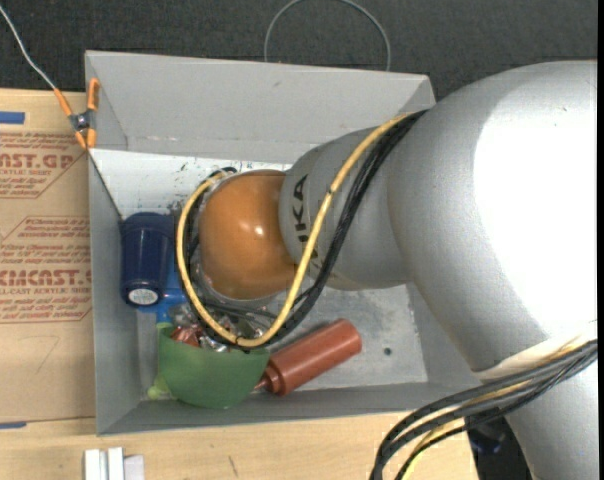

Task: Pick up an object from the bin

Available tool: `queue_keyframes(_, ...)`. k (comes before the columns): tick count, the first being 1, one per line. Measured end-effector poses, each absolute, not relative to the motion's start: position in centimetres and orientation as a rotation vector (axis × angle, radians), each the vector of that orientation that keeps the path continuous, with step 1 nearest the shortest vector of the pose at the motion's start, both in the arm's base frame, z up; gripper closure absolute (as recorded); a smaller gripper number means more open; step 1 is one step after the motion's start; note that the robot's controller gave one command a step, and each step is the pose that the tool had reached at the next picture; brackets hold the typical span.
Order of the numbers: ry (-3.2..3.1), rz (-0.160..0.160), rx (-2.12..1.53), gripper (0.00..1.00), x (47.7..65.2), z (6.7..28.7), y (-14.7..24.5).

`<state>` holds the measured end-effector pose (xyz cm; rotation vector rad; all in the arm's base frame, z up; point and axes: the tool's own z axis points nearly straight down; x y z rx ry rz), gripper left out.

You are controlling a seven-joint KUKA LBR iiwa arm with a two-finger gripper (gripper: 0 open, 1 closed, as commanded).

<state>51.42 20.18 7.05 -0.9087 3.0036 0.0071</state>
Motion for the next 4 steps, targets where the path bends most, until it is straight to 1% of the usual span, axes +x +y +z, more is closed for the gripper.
queue_keyframes(4,3.003,0.007,-0.909,1.00,51.43,7.05,20.18)
